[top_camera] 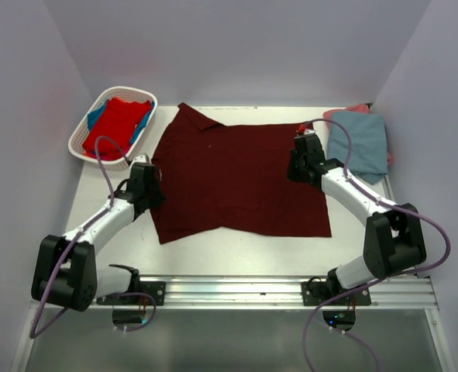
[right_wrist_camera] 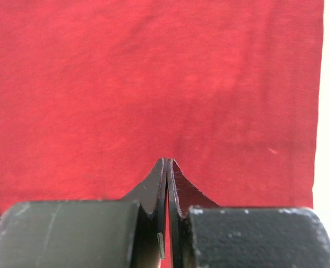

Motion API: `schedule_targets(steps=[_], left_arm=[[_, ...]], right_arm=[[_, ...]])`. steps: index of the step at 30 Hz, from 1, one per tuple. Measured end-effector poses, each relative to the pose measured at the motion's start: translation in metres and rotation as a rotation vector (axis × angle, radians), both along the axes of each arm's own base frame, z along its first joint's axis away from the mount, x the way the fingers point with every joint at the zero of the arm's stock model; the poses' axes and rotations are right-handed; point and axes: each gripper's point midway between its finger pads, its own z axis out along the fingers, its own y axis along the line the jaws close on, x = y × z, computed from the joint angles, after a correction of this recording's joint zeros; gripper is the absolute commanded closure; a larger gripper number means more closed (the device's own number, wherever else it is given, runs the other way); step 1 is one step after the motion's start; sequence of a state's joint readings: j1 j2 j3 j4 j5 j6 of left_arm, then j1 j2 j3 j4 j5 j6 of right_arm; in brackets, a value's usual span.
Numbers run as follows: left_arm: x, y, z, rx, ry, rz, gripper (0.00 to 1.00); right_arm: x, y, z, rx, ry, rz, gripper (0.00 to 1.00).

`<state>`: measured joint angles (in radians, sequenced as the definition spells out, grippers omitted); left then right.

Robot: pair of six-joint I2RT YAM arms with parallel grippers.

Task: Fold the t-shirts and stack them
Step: Grap the side of the flattened tshirt closest away from the robot with both arms

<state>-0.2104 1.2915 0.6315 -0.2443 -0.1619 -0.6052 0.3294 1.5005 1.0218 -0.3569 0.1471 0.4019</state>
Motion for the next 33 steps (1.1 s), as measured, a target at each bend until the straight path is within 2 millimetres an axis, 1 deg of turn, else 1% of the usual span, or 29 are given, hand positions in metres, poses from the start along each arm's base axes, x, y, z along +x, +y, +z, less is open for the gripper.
schedule_targets(steps=[2,3,6,7,8,10,14,16,19,21,23,25,28,30,33], left_arm=[[0.005,-0.002,0.021,-0.013,-0.052,-0.004,1.00],[0.008,-0.003,0.032,-0.019,-0.081,-0.007,1.00],[0.017,-0.006,0.063,-0.032,-0.164,-0.018,1.00],[0.020,-0.007,0.072,-0.035,-0.186,-0.022,1.00],[0.022,-0.008,0.079,-0.038,-0.202,-0.027,1.00],[0.025,-0.009,0.088,-0.040,-0.219,-0.032,1.00],[0.027,-0.011,0.095,-0.048,-0.224,-0.040,1.00],[0.028,-0.014,0.097,-0.055,-0.222,-0.047,1.00],[0.031,-0.018,0.105,-0.071,-0.233,-0.063,1.00],[0.036,-0.021,0.116,-0.079,-0.255,-0.072,1.00],[0.043,-0.025,0.133,-0.085,-0.292,-0.084,1.00],[0.051,-0.028,0.149,-0.090,-0.326,-0.097,1.00],[0.060,-0.032,0.168,-0.102,-0.372,-0.111,1.00],[0.063,-0.034,0.172,-0.108,-0.382,-0.117,1.00],[0.068,-0.037,0.172,-0.116,-0.378,-0.127,1.00]], right_arm=[[-0.001,-0.007,0.001,-0.023,-0.002,-0.032,0.99],[-0.003,-0.012,0.001,-0.039,0.002,-0.056,0.90],[-0.012,-0.035,0.004,-0.107,0.011,-0.175,0.73],[-0.016,-0.042,0.006,-0.127,0.011,-0.213,0.58],[-0.019,-0.049,0.009,-0.142,0.009,-0.252,0.55],[-0.028,-0.061,0.013,-0.172,0.009,-0.309,0.53],[-0.052,-0.077,0.014,-0.193,0.032,-0.393,0.53],[-0.070,-0.083,0.008,-0.196,0.061,-0.417,0.55],[-0.102,-0.091,-0.009,-0.198,0.123,-0.453,0.57],[-0.122,-0.095,-0.019,-0.198,0.167,-0.471,0.58],[-0.139,-0.098,-0.026,-0.195,0.202,-0.491,0.58],[-0.149,-0.099,-0.029,-0.181,0.223,-0.508,0.58],[-0.158,-0.097,-0.034,-0.147,0.239,-0.531,0.58],[-0.163,-0.094,-0.040,-0.130,0.258,-0.542,0.59],[-0.173,-0.093,-0.053,-0.121,0.302,-0.556,0.59]])
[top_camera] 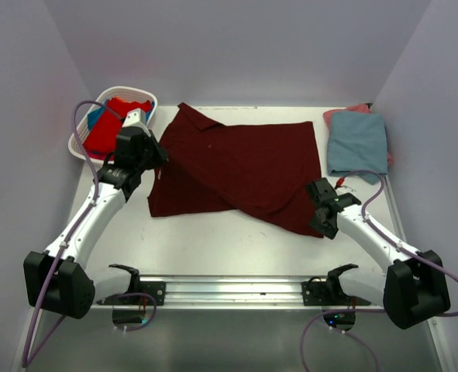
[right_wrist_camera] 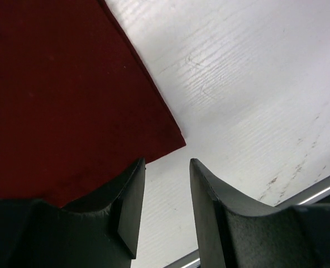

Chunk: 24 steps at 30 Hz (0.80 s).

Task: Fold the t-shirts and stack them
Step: Grap the side of the flattened tshirt closest away from the robot with both arms

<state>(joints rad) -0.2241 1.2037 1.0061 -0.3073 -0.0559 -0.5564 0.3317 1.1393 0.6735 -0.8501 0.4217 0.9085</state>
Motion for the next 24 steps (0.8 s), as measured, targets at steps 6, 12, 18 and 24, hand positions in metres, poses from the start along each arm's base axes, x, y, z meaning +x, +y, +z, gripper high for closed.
schedule_targets(steps=[6,12,18,24], left_arm=[[0.002,-0.002,-0.008,0.001,0.023,-0.007,1.00],[0.002,-0.002,-0.008,0.001,0.023,-0.008,1.00],[0.002,-0.002,-0.008,0.001,0.024,-0.007,1.00],[0.001,-0.002,-0.009,0.003,0.028,-0.007,1.00]], right_arm=[[-0.014,0.009,-0.033,0.041,0.109,-0.023,0.64],[-0.014,0.012,-0.037,0.058,0.111,-0.038,0.65],[-0.012,0.009,-0.037,0.043,0.095,-0.047,0.65],[-0.011,0.002,-0.028,0.016,0.057,-0.050,0.63]])
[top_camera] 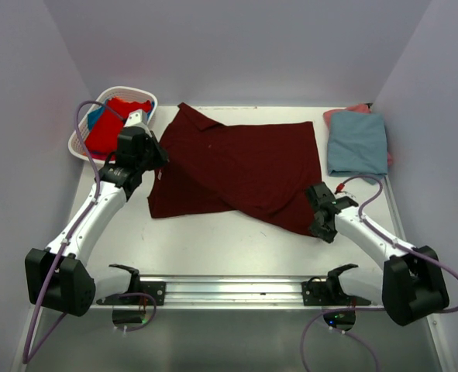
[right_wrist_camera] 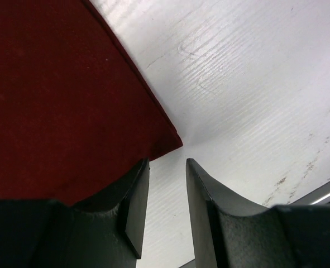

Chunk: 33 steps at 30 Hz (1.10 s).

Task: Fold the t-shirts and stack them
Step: Grap the side of the flattened tshirt closest away from the robot with both arms

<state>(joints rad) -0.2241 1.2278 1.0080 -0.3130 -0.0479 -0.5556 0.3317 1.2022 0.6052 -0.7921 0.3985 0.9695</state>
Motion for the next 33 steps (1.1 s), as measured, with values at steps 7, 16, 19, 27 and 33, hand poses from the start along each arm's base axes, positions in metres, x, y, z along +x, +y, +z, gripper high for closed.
schedule_targets(steps=[7,16,19,27,33], left_arm=[[-0.001,0.000,-0.002,0.002,0.009,0.000,1.00],[-0.002,0.000,-0.002,0.003,0.010,0.000,1.00],[-0.002,0.000,-0.002,0.004,0.010,-0.001,1.00],[-0.002,0.001,-0.002,0.006,0.010,-0.002,1.00],[-0.002,0.001,-0.002,0.014,0.008,-0.007,1.00]], right_arm=[[0.003,-0.002,0.019,0.016,-0.093,-0.004,0.60],[-0.001,-0.011,0.001,-0.058,-0.008,-0.042,0.62],[0.003,-0.014,-0.001,-0.068,-0.031,-0.060,0.62],[0.008,-0.016,-0.004,-0.082,-0.060,-0.078,0.62],[0.012,-0.016,-0.006,-0.090,-0.044,-0.071,0.79]])
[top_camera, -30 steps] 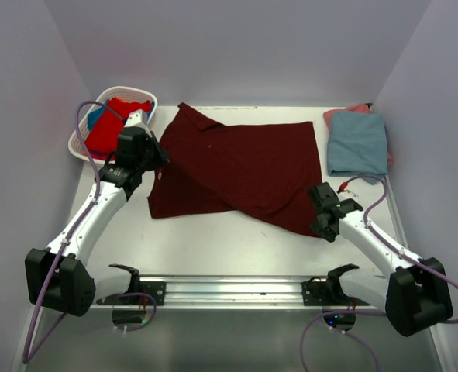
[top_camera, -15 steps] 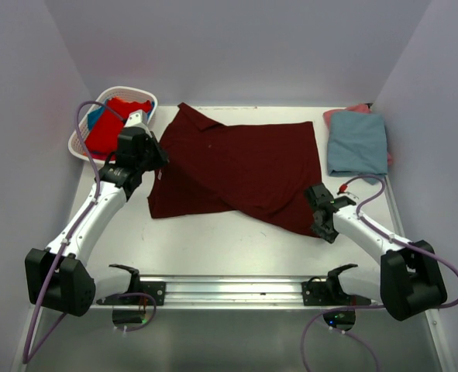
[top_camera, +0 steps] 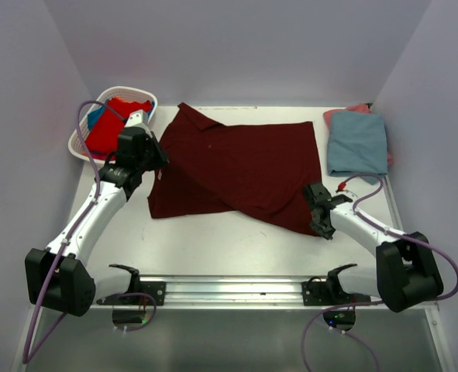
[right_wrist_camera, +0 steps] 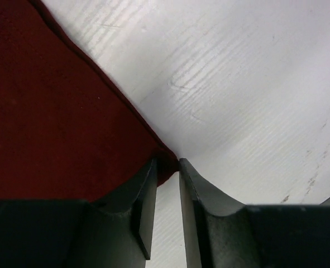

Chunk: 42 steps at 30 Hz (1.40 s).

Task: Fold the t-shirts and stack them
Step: Grap the side of the flattened tshirt closest away from the robot with both arms, then fold the flattened tshirt in 1/3 of the way

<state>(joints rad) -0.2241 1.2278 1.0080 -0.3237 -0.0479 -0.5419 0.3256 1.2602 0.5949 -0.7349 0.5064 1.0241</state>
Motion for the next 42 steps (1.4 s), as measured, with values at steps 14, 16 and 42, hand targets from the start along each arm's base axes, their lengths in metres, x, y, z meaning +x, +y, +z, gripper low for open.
schedule_targets(steps=[14,16,42], left_arm=[[-0.001,0.000,0.001,0.005,-0.004,-0.006,1.00],[-0.002,-0.003,0.004,-0.001,-0.011,-0.025,1.00],[0.084,-0.049,0.082,0.016,-0.202,-0.220,1.00]], right_arm=[[0.013,0.002,-0.001,-0.017,0.036,0.050,1.00],[0.010,0.005,0.001,0.012,0.017,0.056,1.00],[0.138,0.010,0.114,-0.014,-0.345,0.136,1.00]])
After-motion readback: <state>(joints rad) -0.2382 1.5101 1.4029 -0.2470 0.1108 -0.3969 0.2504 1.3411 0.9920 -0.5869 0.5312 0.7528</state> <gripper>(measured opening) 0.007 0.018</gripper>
